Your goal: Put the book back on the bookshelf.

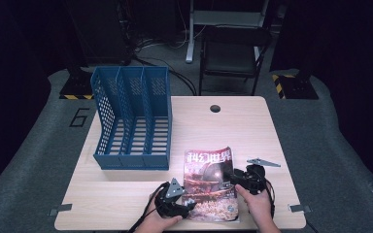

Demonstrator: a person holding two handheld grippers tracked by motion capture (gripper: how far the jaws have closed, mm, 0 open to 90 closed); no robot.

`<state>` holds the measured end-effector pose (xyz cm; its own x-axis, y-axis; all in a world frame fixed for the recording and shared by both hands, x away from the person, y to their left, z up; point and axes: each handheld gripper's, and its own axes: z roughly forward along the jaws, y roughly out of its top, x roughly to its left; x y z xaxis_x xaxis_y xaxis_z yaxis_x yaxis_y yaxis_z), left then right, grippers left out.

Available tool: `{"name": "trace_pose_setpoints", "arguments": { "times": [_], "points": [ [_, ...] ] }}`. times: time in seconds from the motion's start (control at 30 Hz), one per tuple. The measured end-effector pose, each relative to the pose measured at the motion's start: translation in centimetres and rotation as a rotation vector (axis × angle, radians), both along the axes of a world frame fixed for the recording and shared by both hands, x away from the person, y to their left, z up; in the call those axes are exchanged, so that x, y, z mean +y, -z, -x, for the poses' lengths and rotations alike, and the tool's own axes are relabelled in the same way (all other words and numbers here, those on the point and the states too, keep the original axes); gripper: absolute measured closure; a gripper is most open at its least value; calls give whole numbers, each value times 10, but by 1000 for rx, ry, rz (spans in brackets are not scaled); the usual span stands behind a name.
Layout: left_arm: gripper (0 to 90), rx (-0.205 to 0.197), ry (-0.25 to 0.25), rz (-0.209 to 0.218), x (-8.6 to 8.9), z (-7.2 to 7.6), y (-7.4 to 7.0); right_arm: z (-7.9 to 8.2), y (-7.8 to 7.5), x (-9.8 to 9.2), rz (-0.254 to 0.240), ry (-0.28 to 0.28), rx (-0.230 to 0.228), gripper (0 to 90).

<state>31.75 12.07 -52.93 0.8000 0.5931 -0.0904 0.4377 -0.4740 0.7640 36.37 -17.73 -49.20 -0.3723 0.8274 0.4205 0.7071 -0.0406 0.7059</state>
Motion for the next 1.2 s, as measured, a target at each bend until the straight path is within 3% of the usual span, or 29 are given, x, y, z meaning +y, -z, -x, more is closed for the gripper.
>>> {"name": "trace_pose_setpoints", "arguments": {
  "times": [0.1, 0.23, 0.33, 0.53, 0.6, 0.63, 0.73, 0.97, 1.2],
  "points": [
    [259, -2, 2, -2, 0, 0, 0, 2, -5, 3, -24, -26, -14, 432],
    [259, -8, 14, -12, 2, -1, -1, 3, -6, 7, -9, -44, -25, 432],
    [260, -8, 14, -12, 2, -1, 0, 1, -4, 7, 0, -37, -14, 431],
    [260, -7, 13, -11, 1, -1, 0, -9, 8, 0, -27, -25, 31, 435],
    [260, -9, 16, -6, 2, -1, 0, -15, 15, 2, -14, -40, 78, 440],
    [260, -9, 15, -7, 2, -1, 0, -16, 18, 2, 6, -46, 72, 442],
    [261, -9, 15, -6, 2, -1, 0, -19, 21, 3, 11, -52, 93, 457],
    [260, -8, 15, -6, 2, -1, 0, -22, 25, 6, 31, -71, 90, 464],
    [260, -13, 13, -6, 2, -1, 0, -24, 26, 7, 16, -87, 92, 486]
  ]
}}
